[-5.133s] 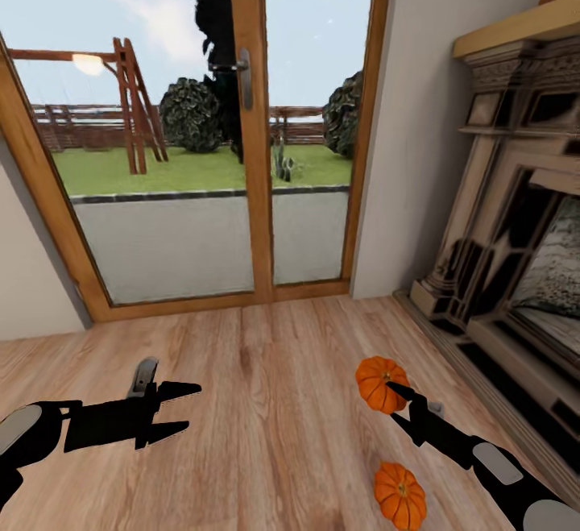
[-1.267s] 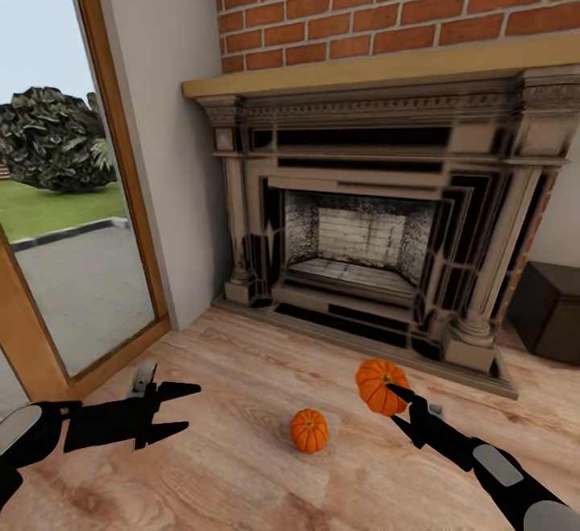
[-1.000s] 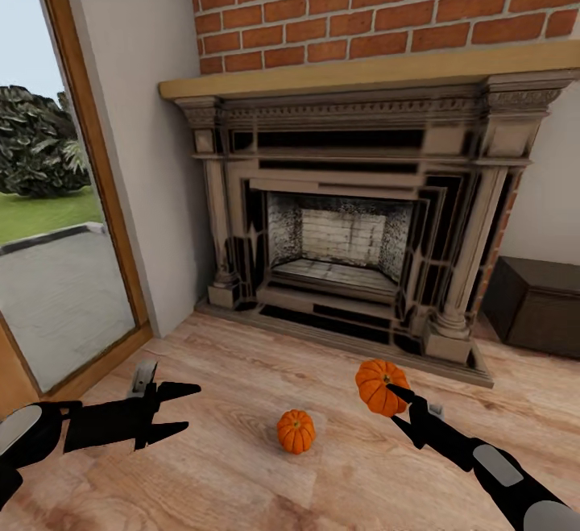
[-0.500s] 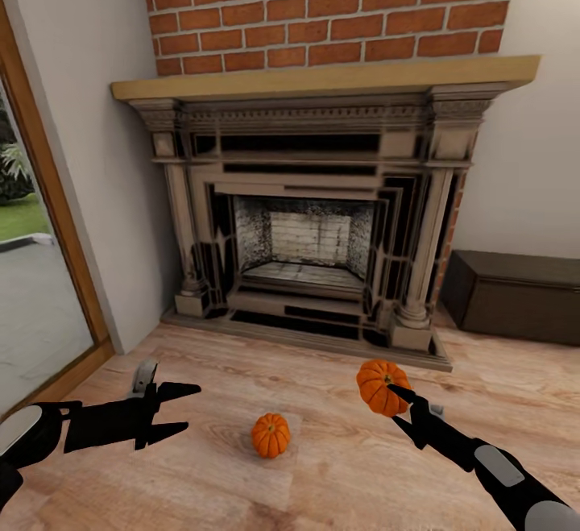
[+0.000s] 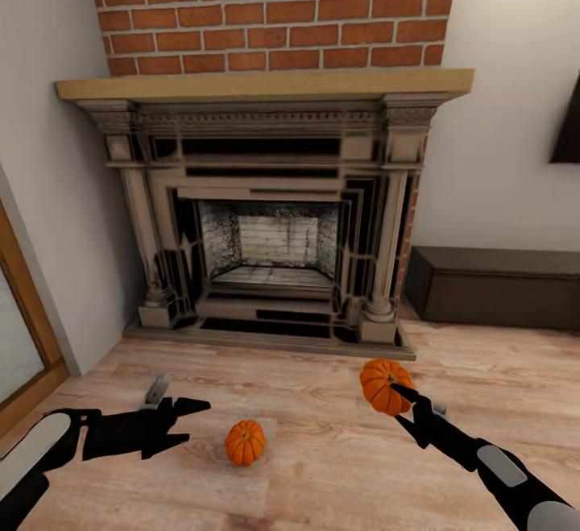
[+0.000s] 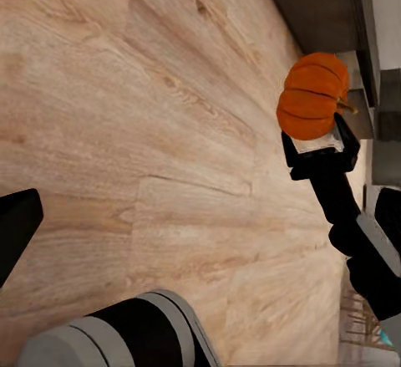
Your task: Place each of the two pumpkins and all three candles from the living room inside a cabinet in the living room (use any cabinet), then make sure every cabinet is closed, and position the cauldron so it is next to a table in the living room.
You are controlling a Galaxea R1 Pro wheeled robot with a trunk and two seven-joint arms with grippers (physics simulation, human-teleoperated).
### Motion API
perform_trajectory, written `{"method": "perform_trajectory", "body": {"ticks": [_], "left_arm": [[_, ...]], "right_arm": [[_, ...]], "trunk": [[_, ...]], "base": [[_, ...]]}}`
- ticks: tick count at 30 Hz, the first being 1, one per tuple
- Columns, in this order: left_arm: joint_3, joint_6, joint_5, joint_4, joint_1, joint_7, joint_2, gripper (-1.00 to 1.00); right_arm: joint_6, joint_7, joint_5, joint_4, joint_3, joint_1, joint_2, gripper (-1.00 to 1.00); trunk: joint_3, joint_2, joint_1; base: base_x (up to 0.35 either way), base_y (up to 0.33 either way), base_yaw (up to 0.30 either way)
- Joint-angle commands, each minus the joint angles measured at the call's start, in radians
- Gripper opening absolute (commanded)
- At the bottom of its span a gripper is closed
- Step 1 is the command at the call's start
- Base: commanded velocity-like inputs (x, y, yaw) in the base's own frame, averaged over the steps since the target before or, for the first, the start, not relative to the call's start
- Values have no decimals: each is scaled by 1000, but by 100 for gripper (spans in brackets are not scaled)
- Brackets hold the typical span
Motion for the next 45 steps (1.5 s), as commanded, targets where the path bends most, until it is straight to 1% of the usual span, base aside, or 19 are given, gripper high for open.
{"method": "perform_trajectory", "body": {"ticks": [1,2,5,7,11,12,16,18,19,21,22,23,27,30,31,33,38,42,45], "left_arm": [[-2,-2,-8,1,-1,10,-10,100],[-2,-5,-30,6,-1,10,-21,100],[3,-39,-137,18,-2,9,-56,100],[8,-66,-189,19,-2,8,-74,100],[9,-144,-302,41,-2,-20,-98,100],[8,-166,-329,47,-2,-52,-103,100],[9,-219,-481,127,-7,-268,-112,100],[12,-265,-534,185,-9,-363,-112,100],[13,-306,-563,240,-14,-430,-112,100],[13,-344,-594,327,-36,-541,-112,100],[13,-349,-599,344,-41,-561,-112,100],[14,-358,-617,393,-56,-613,-112,100],[14,-367,-655,453,-83,-685,-112,100],[14,-373,-662,464,-97,-698,-113,100],[13,-388,-665,521,-143,-704,-114,100],[11,-389,-668,553,-161,-704,-117,100],[10,-391,-724,678,-213,-706,-153,100],[11,-391,-732,704,-221,-706,-163,100],[11,-397,-735,758,-223,-706,-167,100]], "right_arm": [[2,2,-16,0,6,-1,-1,-100],[1,2,-16,0,6,-1,-1,-100],[-1,2,-16,-1,7,-1,-2,-100],[-1,3,-16,-4,7,-1,-2,-100],[-3,11,-16,-12,6,-1,-2,-100],[-4,13,-16,-12,6,-1,-2,-100],[-5,19,-15,-15,5,-1,-2,-100],[-6,20,-15,-15,5,-1,-2,-100],[-7,20,-15,-15,5,-1,-2,-100],[-8,20,-15,-16,5,-1,-2,-100],[-8,20,-15,-16,5,-1,-2,-100],[-11,20,-15,-16,5,-1,-2,-100],[-29,20,-14,-17,8,-1,-2,-100],[-34,21,-13,-17,9,-1,-1,-100],[-36,20,-13,-17,10,-1,-2,-100],[-36,20,-13,-17,10,-1,-2,-100],[-37,22,-13,-26,9,-1,-3,-100],[-37,21,-13,-64,10,-1,-2,-100],[-37,18,-13,-80,13,-1,-2,-100]], "trunk": [[0,-1,0],[1,-1,0],[3,-1,0],[5,-1,0],[8,-1,0],[9,-1,0],[10,-1,0],[11,-1,0],[11,-1,0],[11,-1,0],[11,-1,0],[11,-1,0],[11,-1,0],[11,-1,0],[11,-1,0],[11,-1,0],[11,-1,0],[11,-1,0],[11,-1,0]], "base": [[0,0,-269],[0,0,-268],[0,0,-267],[0,0,-255],[0,0,-233],[0,0,-221],[0,0,-124],[0,0,-32],[0,0,-13],[0,0,-6],[0,0,-3],[0,0,-2],[0,0,0],[0,0,0],[0,0,0],[0,0,0],[0,0,0],[0,0,0],[0,0,0]]}}
